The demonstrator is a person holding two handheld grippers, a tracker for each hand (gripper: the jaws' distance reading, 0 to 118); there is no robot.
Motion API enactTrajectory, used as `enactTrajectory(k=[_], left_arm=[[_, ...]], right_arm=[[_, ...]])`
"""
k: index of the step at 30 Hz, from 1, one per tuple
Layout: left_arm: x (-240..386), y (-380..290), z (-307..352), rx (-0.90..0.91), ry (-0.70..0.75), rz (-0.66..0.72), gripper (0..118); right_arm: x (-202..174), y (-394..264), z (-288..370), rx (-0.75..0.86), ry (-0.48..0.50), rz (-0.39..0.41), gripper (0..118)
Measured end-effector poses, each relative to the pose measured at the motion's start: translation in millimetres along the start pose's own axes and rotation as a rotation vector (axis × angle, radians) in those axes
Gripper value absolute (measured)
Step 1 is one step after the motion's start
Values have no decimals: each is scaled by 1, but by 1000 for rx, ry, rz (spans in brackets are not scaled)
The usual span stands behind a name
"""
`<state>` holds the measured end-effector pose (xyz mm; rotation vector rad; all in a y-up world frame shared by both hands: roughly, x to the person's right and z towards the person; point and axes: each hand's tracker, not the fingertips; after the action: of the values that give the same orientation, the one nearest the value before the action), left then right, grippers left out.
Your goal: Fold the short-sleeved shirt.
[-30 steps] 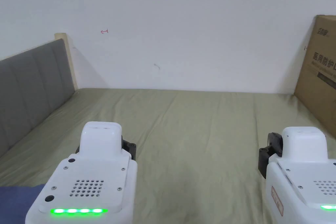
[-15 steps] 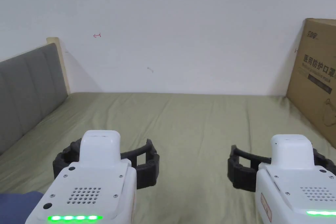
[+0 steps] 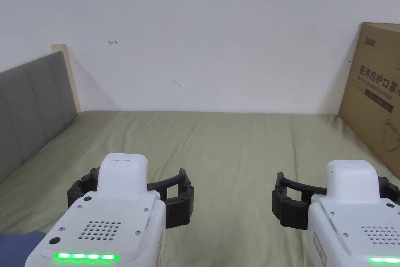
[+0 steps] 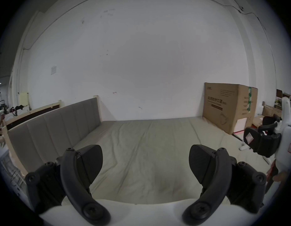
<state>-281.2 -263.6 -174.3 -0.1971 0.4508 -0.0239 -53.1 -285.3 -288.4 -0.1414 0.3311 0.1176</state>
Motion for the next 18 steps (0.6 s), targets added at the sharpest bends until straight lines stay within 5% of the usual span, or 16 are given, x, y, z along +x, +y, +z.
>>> enactTrajectory(k=[3,10,18], left_arm=[[-5,-2,-2,-6,-98,42,110],[2,-6,-5,38,16,38,110],[6,-6,-7,36,-12,-14,112]], right_arm=[[4,-1,-1,-2,-1,-17,118],[4,-4,-2,-18,2,-14,118],[4,-8,-5,-35,2,-15,118]])
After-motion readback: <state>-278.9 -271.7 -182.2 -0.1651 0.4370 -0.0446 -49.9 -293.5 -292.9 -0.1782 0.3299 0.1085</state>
